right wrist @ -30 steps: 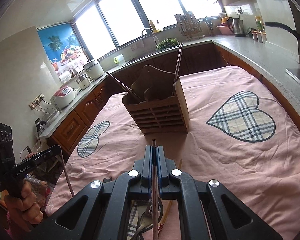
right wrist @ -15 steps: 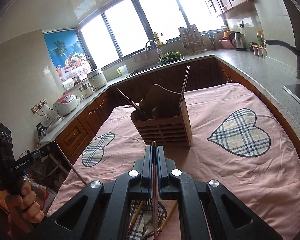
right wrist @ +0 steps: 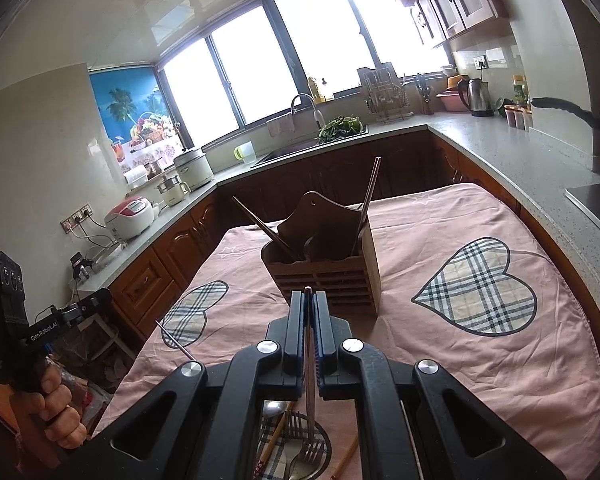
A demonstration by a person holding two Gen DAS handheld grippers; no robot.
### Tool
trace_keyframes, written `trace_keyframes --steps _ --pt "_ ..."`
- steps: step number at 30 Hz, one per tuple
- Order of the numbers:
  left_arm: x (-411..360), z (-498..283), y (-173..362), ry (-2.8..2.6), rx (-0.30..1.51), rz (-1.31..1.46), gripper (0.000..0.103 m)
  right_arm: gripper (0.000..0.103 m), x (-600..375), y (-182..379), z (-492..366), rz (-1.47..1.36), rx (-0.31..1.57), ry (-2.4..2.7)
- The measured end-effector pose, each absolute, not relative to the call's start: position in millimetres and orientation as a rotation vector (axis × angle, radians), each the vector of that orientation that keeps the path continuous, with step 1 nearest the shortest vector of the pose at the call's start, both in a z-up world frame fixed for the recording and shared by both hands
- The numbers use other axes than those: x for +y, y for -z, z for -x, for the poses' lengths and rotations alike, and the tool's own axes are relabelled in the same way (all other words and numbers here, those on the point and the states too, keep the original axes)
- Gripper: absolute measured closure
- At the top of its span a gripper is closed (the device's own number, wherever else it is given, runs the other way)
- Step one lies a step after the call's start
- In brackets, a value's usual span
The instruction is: Organize utensils
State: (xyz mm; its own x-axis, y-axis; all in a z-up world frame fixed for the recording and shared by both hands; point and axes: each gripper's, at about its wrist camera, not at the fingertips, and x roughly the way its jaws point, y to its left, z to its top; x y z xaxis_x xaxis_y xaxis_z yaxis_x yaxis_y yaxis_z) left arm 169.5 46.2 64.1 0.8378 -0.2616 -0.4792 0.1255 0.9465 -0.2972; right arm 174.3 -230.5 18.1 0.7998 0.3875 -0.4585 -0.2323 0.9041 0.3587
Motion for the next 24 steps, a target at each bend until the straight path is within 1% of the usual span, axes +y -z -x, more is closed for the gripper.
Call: trace_keyframes --steps 3,7,10,11,14,16,17,18,19,20,22,24 --pt "64.2 -180.4 -42.0 0.158 0.612 0.300 0.103 0.099 -229.3 -16.0 -175.7 -0.295 0.556 -0.344" --pt "100.0 -196.8 1.0 0.084 0.737 0.399 0.101 0.099 -230.0 -14.4 -178.5 -0.304 0.558 -0.355" --pt "123.0 -207.9 32.4 0.014 0.815 0.456 0.097 0.099 -229.8 -15.0 -180.6 -0.308 0.553 -0.365" --pt "128.8 -212.2 40.9 0.005 0.835 0.482 0.094 0.099 -229.4 -15.3 -181.5 -0.310 0.552 -0.368" --pt "128.9 -222.9 54.0 0.012 0.867 0.500 0.093 0.099 -228.5 -17.3 -183.6 -0.315 0.548 -0.378" --pt "114.5 -229.3 53.8 0.059 0.876 0.486 0.093 0.099 -228.4 -19.3 -184.6 -0.314 0.546 -0.380" --pt "103.5 -233.8 52.2 0.083 0.882 0.460 0.091 0.099 -228.9 -20.4 -184.4 -0.311 0.543 -0.379" --pt "90.3 -237.5 50.6 0.110 0.888 0.431 0.084 0.099 -230.4 -21.7 -184.1 -0.310 0.542 -0.376" --pt "76.1 -241.6 48.2 0.140 0.895 0.406 0.079 0.099 -232.9 -23.0 -183.6 -0.310 0.538 -0.371" --pt "61.5 -244.2 46.1 0.170 0.899 0.382 0.070 0.099 -236.2 -24.3 -182.4 -0.310 0.535 -0.363" --pt "31.2 -249.0 42.9 0.228 0.907 0.321 0.069 0.099 -245.1 -26.2 -179.7 -0.319 0.527 -0.344" --pt "0.3 -255.5 43.2 0.277 0.931 0.248 0.060 0.099 -255.3 -28.0 -177.8 -0.327 0.520 -0.323"
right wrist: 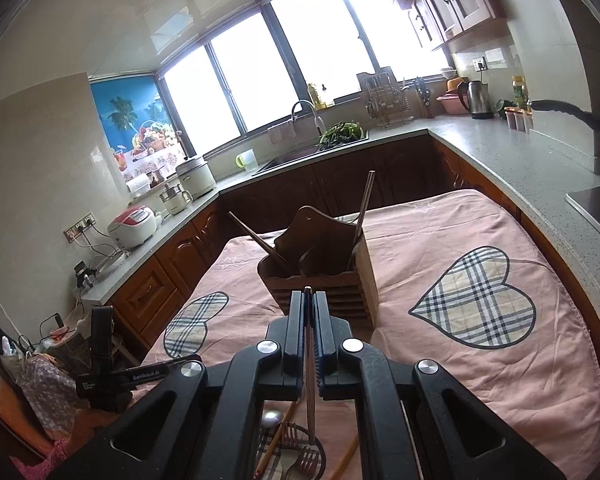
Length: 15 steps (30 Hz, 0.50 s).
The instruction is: Organize utensils
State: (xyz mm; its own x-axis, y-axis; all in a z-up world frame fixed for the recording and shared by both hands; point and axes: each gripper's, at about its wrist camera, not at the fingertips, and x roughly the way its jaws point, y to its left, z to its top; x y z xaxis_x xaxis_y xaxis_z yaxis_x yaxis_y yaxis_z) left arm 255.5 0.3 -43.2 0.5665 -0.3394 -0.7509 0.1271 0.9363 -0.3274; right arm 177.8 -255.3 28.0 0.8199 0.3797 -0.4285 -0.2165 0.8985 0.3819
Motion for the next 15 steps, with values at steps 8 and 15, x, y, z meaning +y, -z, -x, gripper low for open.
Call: trace_keyframes --steps 8,15 --pt "-78.2 -275.6 68.0 0.353 1.031 0.062 0.058 0.099 -286.7 -26.0 -169.0 -0.351 0.517 -0.273" --pt "-111.1 -284.6 92.3 0.360 1.096 -0.047 0.070 0.099 -303.9 -17.0 -166.2 -0.389 0.520 -0.264"
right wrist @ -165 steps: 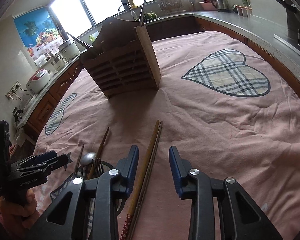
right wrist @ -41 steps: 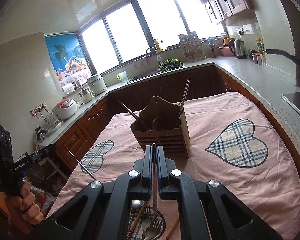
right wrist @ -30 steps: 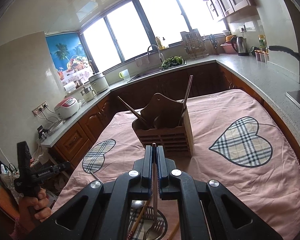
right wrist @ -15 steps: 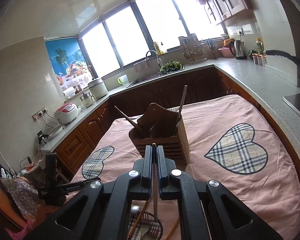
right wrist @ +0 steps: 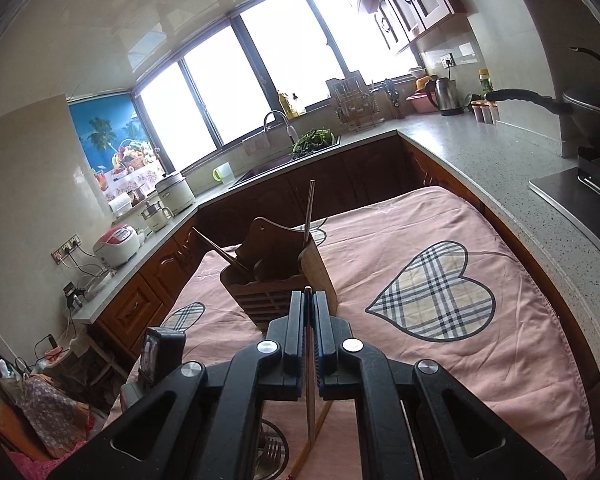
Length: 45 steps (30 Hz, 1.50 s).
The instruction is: Organize utensils
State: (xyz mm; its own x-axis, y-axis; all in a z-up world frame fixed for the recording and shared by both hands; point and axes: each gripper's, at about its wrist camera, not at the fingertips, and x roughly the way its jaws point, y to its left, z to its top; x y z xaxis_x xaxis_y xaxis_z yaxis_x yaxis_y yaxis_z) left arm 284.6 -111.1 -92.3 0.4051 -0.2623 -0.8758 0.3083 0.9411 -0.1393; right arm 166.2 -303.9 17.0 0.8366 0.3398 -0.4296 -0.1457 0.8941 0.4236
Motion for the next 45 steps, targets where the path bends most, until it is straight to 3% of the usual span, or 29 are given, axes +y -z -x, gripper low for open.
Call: trace_keyframes --steps 2,9,27,45 --pt "-116.7 -286.3 99.9 0.367 1.118 -0.071 0.095 0.099 -307.2 -14.4 -165.7 -0.399 0.523 -0.263" --pt "-112.5 -282.0 90.1 0.382 1.068 -0.034 0.097 0.099 -309.7 -11.1 -162.6 -0.408 0.530 -0.271" --pt "-32.6 -220.5 -33.6 0.376 0.767 0.164 0.098 0.099 -277.2 -34.2 -159.0 -0.366 0.481 -0.333" --pt "11.2 -213.7 -78.4 0.328 0.543 0.330 0.098 0.099 -255.9 -49.6 -175.7 -0.351 0.427 -0.342"
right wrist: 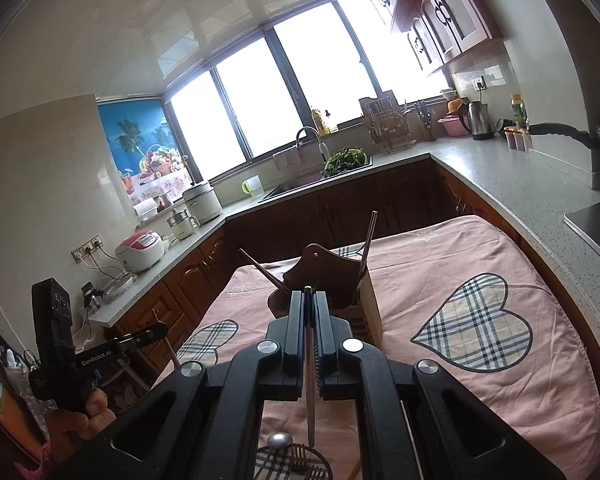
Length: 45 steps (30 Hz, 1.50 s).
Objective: Organize utensils
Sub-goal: 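Carry both held chopsticks over the wooden holder, then lower both chopsticks into the holder and open both tools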
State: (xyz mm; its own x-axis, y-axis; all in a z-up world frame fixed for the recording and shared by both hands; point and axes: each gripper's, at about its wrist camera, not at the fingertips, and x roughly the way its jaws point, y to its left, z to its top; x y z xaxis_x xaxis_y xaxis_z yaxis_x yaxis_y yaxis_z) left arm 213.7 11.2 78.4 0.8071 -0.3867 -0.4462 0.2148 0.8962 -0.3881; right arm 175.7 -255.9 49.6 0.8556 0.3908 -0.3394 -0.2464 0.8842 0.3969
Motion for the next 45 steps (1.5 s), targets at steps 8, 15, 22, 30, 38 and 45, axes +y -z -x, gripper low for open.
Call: trace_keyframes --steps 8,15,22,30,38,45 --pt "19.1 -232.3 -102.7 0.313 0.438 0.381 0.098 0.099 -257.2 -59.3 -196.3 -0.351 0.382 -0.326" --pt "18.7 -259.8 -133.8 0.296 0.309 0.400 0.098 0.099 -265.8 -78.7 -227.5 -0.373 0.303 -0.301" --pt "17.0 -291.3 -152.8 0.254 0.210 0.413 0.098 0.099 -274.7 -96.1 -261.5 -0.389 0.228 -0.273" --pt "7.0 -334.3 -136.5 0.184 0.160 0.397 0.098 0.099 -280.4 -88.5 -299.6 -0.402 0.200 -0.235" --pt "-10.6 -363.4 -92.9 0.171 0.215 0.375 0.098 0.099 -271.4 -43.4 -333.8 -0.407 0.280 -0.216" --pt "-20.7 -370.3 -62.3 0.170 0.277 0.335 0.098 0.099 -264.3 -8.6 -348.6 -0.412 0.358 -0.228"
